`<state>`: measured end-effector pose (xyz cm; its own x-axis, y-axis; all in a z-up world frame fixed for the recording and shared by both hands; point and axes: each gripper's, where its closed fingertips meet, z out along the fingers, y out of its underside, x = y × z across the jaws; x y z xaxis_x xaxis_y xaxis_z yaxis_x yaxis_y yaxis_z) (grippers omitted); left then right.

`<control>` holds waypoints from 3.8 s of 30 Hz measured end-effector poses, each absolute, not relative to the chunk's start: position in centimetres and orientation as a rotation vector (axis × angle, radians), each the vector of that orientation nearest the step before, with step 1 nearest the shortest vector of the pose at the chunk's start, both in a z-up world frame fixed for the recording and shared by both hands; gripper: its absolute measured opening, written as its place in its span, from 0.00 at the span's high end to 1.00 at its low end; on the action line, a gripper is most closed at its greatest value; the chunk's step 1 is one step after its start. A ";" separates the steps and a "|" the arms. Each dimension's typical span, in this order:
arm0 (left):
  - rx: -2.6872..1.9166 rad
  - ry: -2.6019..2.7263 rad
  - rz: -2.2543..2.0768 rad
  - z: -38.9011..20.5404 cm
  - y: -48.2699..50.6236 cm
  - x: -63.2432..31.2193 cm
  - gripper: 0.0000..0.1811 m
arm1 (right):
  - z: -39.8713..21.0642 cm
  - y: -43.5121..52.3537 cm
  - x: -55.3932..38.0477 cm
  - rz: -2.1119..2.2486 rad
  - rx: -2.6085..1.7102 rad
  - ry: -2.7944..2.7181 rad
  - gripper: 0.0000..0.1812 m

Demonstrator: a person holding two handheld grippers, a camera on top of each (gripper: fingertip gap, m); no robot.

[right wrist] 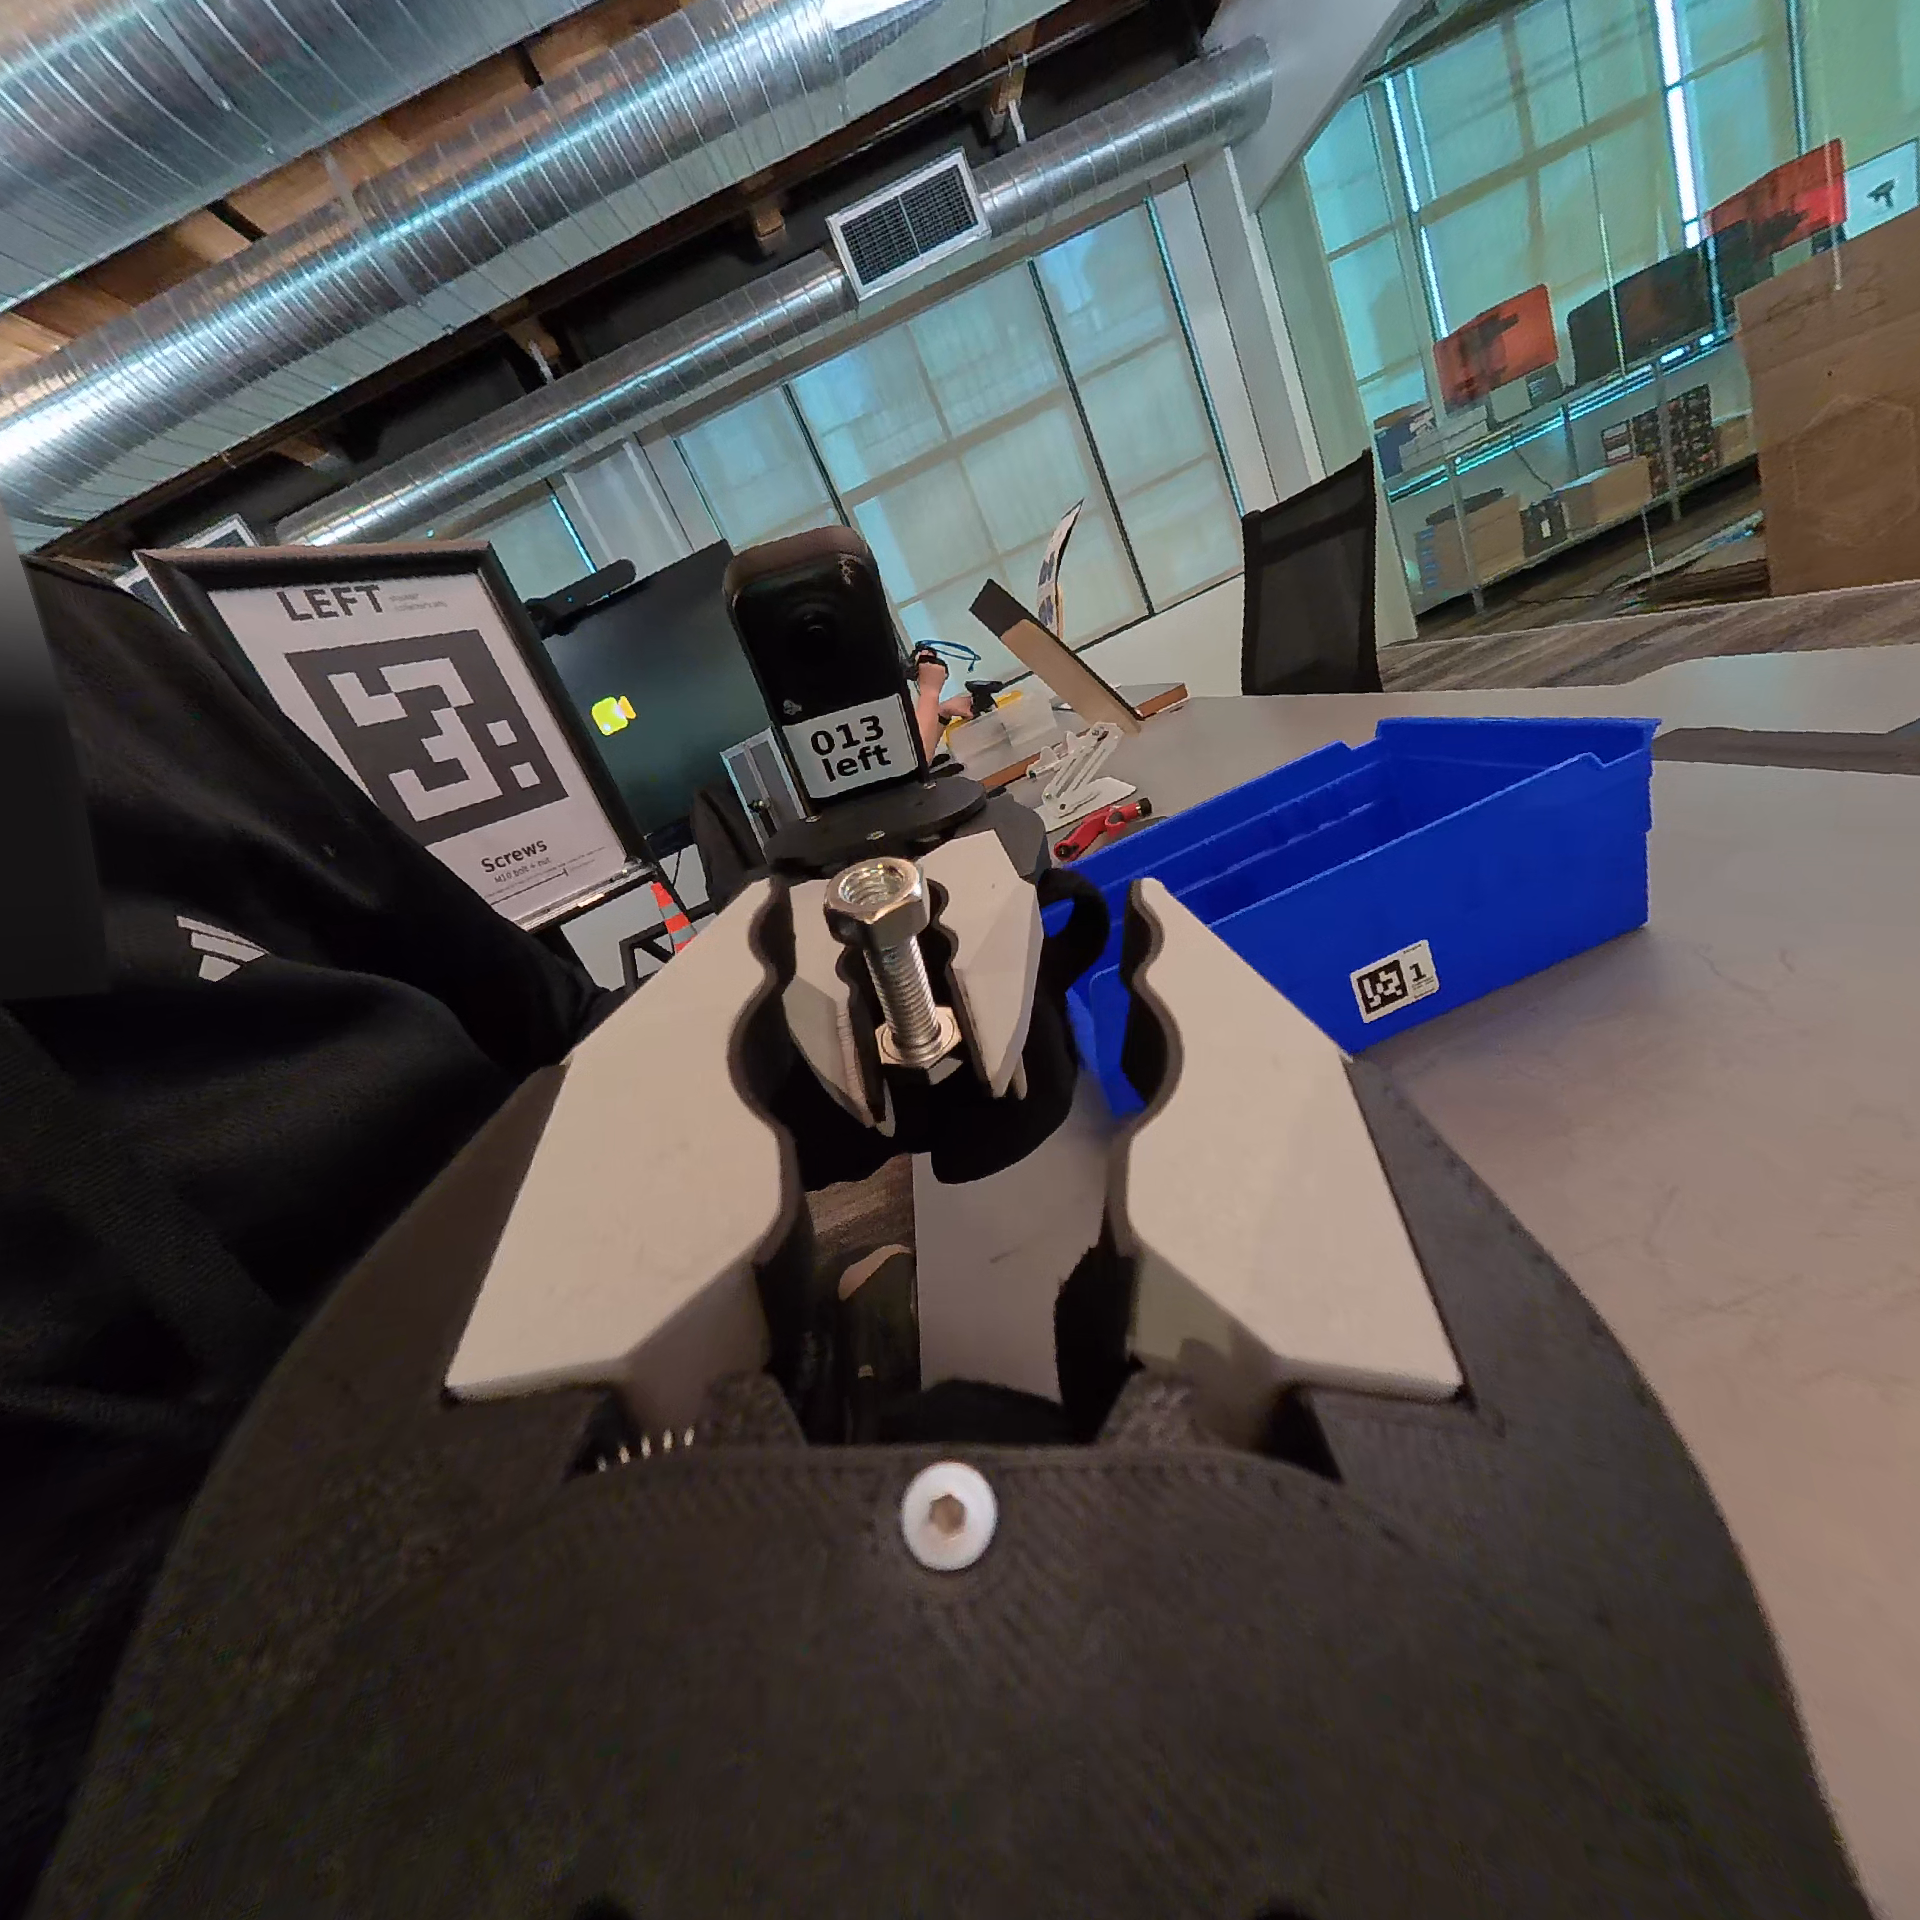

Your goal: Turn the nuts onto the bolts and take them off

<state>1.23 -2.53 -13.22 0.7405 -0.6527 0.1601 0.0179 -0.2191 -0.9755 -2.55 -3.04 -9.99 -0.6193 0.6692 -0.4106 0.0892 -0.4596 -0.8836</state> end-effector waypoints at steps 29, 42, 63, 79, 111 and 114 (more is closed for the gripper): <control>-1.690 0.470 -0.683 -13.4 -2.2 0.6 0.91 | -10.6 -2.1 -2.7 2.145 -1.145 -1.342 0.70; -1.697 0.463 -0.705 -13.6 -2.2 0.7 0.91 | -10.6 -3.6 -2.1 2.150 -1.084 -1.438 0.92; -1.707 0.449 -0.762 -13.9 -2.2 0.8 0.91 | -10.9 -3.7 -2.2 2.119 -1.097 -1.460 0.92; -1.739 0.458 -0.817 -14.5 -2.4 1.3 0.91 | -11.4 -4.0 -2.3 2.022 -1.086 -1.519 0.92; -1.709 0.418 -0.852 -14.1 -2.2 0.8 0.91 | -11.1 -2.4 -2.7 2.102 -1.158 -1.396 0.75; -1.719 0.425 -0.848 -14.3 -2.2 1.0 0.91 | -11.0 -2.5 -2.7 2.099 -1.154 -1.402 0.75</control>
